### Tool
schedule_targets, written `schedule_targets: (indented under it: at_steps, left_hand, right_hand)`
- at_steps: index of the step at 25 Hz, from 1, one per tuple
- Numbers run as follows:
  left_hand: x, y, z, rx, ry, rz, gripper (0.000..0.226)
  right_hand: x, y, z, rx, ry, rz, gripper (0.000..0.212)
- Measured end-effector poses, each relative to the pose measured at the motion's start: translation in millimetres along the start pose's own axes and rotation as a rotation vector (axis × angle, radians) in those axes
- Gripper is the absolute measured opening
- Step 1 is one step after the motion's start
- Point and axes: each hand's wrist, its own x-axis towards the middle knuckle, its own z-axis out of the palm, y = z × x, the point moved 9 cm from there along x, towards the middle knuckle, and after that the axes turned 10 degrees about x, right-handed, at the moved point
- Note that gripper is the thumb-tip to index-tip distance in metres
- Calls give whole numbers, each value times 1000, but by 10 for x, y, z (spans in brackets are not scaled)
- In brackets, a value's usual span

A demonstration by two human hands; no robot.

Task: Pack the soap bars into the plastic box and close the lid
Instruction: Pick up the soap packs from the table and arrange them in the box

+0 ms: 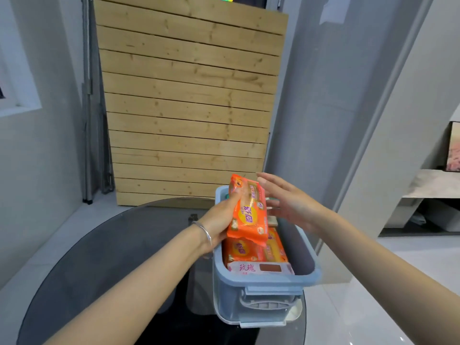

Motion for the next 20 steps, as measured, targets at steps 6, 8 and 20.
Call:
schedule_targets:
  at_steps: [6,8,20]
  left_hand:
    - [162,98,201,512,76,179,53]
    - [178,99,37,824,128,288,48]
    - [258,-123,-206,1295,132,274,61]
  right_hand:
    - [-79,-13,-475,-146,105,-28,33]
    - [-110,49,-609,-218,150,-12,32]
    - [-10,400,-555,-859,180,-66,30]
